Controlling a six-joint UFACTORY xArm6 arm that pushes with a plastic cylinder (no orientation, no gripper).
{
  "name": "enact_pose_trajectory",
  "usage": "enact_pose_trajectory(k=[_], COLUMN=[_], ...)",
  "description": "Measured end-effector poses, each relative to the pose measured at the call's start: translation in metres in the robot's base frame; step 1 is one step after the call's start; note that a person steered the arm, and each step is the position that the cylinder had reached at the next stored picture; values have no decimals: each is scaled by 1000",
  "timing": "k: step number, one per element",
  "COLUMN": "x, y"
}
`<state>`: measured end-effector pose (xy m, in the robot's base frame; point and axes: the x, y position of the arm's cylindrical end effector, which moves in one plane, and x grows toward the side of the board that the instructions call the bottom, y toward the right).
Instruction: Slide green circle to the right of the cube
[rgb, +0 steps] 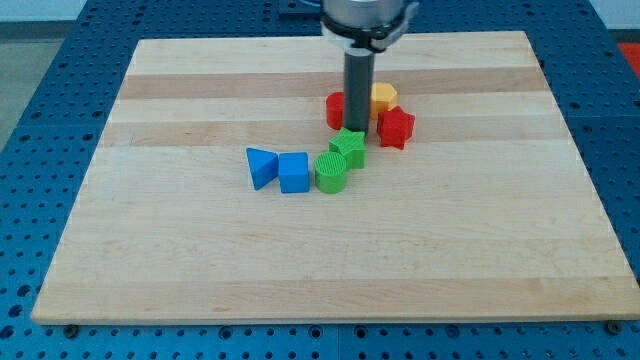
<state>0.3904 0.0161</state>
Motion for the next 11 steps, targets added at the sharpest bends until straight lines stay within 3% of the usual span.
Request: enact_pose_trajectory(k=[2, 4, 9, 10, 11], x=[6, 42, 73, 127, 133], y=[-21, 20, 61, 61, 61])
